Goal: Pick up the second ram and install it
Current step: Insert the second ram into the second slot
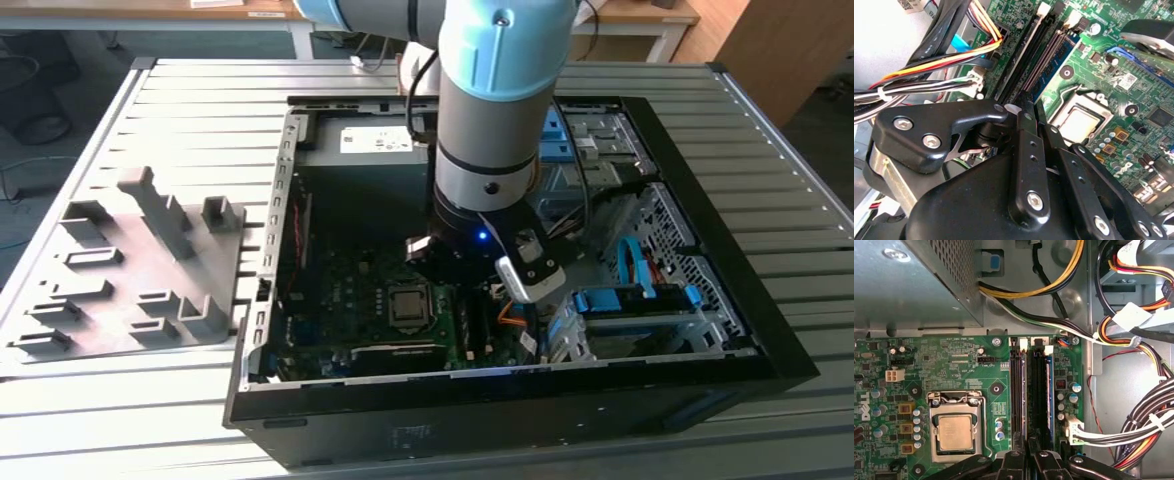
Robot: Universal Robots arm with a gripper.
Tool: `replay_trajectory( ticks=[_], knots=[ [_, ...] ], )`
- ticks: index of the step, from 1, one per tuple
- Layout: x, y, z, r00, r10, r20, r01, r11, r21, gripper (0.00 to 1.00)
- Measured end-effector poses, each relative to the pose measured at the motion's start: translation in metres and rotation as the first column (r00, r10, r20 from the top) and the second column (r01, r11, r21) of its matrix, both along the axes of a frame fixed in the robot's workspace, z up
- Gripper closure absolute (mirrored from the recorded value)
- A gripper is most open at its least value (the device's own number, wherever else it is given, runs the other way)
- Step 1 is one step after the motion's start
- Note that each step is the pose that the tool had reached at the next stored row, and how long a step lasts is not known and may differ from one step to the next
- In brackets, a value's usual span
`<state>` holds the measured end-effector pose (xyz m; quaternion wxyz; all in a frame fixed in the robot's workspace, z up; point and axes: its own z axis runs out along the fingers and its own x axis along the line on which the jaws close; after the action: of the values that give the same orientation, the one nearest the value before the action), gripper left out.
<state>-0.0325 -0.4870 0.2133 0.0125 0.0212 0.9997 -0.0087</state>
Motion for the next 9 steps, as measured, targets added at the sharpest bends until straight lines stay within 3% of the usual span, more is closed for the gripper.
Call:
replay_trajectory(
  ticks=[9],
  knots=[
    [0.0000, 0.0022, -0.0002, 1.0000, 0.000, 0.0000, 0.000, 1.0000, 0.0001, 0.86]
  ],
)
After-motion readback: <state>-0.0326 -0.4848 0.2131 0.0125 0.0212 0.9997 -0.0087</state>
